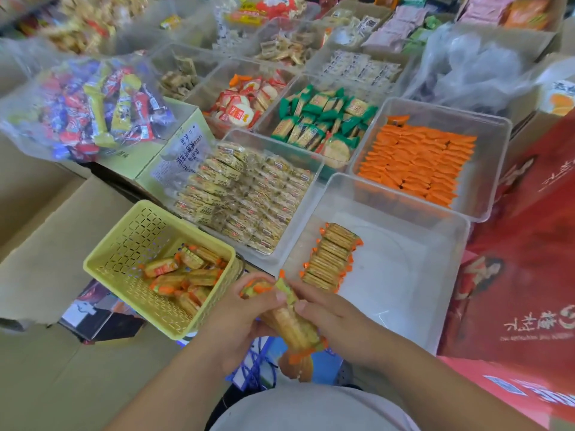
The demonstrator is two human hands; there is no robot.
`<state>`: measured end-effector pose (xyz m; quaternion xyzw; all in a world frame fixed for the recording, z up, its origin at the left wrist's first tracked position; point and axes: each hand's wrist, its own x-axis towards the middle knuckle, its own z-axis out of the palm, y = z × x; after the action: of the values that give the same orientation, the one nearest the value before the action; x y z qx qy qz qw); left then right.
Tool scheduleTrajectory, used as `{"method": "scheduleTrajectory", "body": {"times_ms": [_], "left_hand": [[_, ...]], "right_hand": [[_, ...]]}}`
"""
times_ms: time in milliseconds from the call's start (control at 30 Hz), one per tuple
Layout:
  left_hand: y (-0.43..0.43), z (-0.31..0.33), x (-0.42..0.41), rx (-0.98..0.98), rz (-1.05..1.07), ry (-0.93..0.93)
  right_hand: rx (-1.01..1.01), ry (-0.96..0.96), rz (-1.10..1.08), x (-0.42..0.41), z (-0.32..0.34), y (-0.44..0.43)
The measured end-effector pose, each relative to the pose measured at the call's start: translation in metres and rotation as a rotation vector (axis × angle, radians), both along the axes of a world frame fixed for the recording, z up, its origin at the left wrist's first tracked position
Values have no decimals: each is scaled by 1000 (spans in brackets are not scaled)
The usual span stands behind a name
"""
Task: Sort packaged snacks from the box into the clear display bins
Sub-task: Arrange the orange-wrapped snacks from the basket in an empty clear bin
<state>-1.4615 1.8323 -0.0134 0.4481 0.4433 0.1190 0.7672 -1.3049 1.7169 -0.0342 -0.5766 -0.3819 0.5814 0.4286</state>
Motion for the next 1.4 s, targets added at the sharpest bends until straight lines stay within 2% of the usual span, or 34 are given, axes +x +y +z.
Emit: {"method": "scheduleTrajectory", "body": {"times_ms": [200,400,600,667,800,867,967,1100,1167,1300,1400], "left_hand": [[13,-5,20,24,95,23],[11,-10,46,142,188,85],[8,-15,64,130,68,109],[12,-19,69,131,68,107],[15,-25,91,201,13,107],[13,-29,105,288,-75,111],[12,-36,131,414,-228,77],[20,-54,171,445,-478,89],[27,-68,187,502,-583,139],[48,-102,216,691,-706,267],[63,-123,230,820,-798,357]], "right_hand": [[28,13,-187,2,-5,7],[36,-80,-324,5,-6,12],[69,-306,-344,7,-12,17],[16,-222,-360,8,-16,16],[-166,61,-446,19,-23,12],[-186,190,-491,31,-25,12],[-145,269,-529,54,-30,10],[-149,365,-702,82,-45,8],[-187,298,-791,98,-56,9],[-293,26,-905,126,-82,18],[-262,-180,-936,146,-104,27]]}}
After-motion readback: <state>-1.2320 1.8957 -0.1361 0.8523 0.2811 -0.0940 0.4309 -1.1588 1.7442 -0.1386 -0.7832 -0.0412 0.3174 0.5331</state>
